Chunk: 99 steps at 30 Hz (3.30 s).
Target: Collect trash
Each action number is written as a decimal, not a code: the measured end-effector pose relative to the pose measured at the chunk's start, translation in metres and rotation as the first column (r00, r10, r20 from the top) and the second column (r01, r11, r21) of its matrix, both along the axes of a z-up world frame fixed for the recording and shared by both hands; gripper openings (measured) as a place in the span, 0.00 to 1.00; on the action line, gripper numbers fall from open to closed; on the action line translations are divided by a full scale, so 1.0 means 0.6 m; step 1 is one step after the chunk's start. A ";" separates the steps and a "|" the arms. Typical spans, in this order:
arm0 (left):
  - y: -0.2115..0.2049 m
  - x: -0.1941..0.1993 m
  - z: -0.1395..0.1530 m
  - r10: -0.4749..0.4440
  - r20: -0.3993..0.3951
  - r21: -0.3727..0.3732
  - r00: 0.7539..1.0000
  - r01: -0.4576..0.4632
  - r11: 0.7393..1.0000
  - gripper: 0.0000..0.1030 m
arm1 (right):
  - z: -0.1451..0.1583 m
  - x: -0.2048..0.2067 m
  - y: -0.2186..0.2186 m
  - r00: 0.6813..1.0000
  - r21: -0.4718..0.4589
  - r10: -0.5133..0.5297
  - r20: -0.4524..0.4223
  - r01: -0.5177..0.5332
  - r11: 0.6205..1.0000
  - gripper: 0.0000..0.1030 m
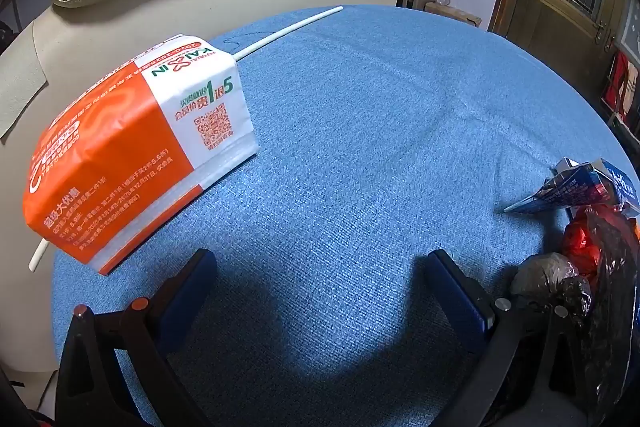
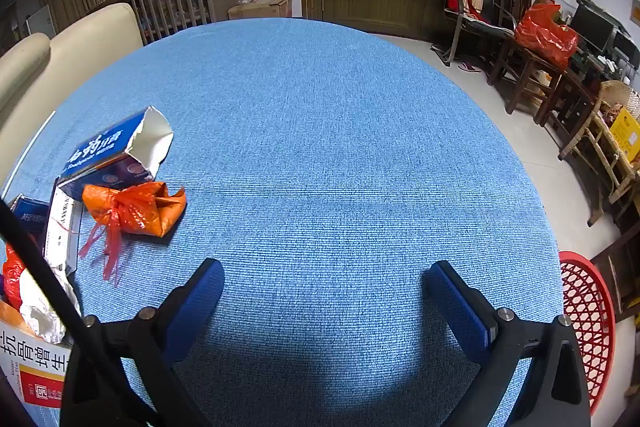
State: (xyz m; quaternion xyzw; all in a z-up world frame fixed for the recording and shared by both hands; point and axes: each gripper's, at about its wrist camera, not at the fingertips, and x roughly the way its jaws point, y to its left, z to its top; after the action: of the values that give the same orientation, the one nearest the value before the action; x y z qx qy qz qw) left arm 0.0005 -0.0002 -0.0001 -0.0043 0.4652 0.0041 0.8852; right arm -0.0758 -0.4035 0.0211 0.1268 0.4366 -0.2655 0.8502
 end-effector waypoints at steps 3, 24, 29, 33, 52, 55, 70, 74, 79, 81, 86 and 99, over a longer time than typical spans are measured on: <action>-0.001 0.006 -0.001 0.000 -0.002 0.000 1.000 0.000 1.000 1.00 | 0.000 0.001 0.001 1.000 0.005 -0.002 -0.003 0.002 1.000 1.00; 0.016 -0.077 0.053 -0.084 0.107 -0.016 0.991 0.086 0.996 1.00 | 0.055 -0.169 0.065 0.991 0.007 0.105 0.078 -0.106 0.994 1.00; -0.001 -0.159 0.102 -0.155 0.169 -0.029 0.973 0.162 0.986 1.00 | 0.074 -0.227 0.099 0.985 0.020 0.105 0.139 -0.109 0.994 1.00; -0.029 -0.214 0.126 -0.197 0.205 -0.029 0.959 0.207 0.978 1.00 | 0.094 -0.253 0.139 0.970 -0.004 0.154 0.186 -0.156 0.988 1.00; -0.077 -0.299 0.144 -0.278 0.222 -0.040 0.935 0.293 0.955 1.00 | 0.130 -0.298 0.202 0.930 -0.029 0.245 0.274 -0.247 0.969 1.00; -0.077 -0.301 0.147 -0.280 0.223 -0.039 0.934 0.295 0.955 1.00 | 0.131 -0.298 0.201 0.930 -0.031 0.244 0.275 -0.245 0.969 1.00; -0.070 -0.299 0.138 -0.277 0.211 -0.047 0.938 0.293 0.955 1.00 | 0.128 -0.297 0.205 0.932 -0.033 0.243 0.270 -0.243 0.969 1.00; -0.068 -0.298 0.134 -0.277 0.208 -0.052 0.938 0.293 0.955 1.00 | 0.124 -0.297 0.205 0.933 -0.029 0.244 0.264 -0.245 0.969 1.00; -0.068 -0.297 0.133 -0.281 0.211 -0.054 0.936 0.298 0.953 1.00 | 0.118 -0.294 0.207 0.935 -0.024 0.246 0.254 -0.249 0.968 1.00; -0.068 -0.296 0.132 -0.281 0.210 -0.053 0.936 0.298 0.953 1.00 | 0.117 -0.294 0.207 0.936 -0.025 0.246 0.253 -0.248 0.968 1.00; -0.067 -0.294 0.131 -0.280 0.208 -0.058 0.937 0.297 0.953 1.00 | 0.116 -0.293 0.207 0.936 -0.025 0.247 0.251 -0.249 0.968 1.00; -0.046 -0.294 0.130 -0.259 0.219 -0.102 0.941 0.286 0.953 1.00 | 0.119 -0.275 0.213 0.917 -0.027 0.313 0.248 -0.317 0.948 1.00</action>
State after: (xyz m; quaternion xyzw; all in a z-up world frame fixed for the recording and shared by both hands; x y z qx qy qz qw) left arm -0.1760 -0.0277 0.0777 0.0010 0.3677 -0.1503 0.9177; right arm -0.2410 -0.2759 0.0924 0.0930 0.3429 -0.1043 0.9289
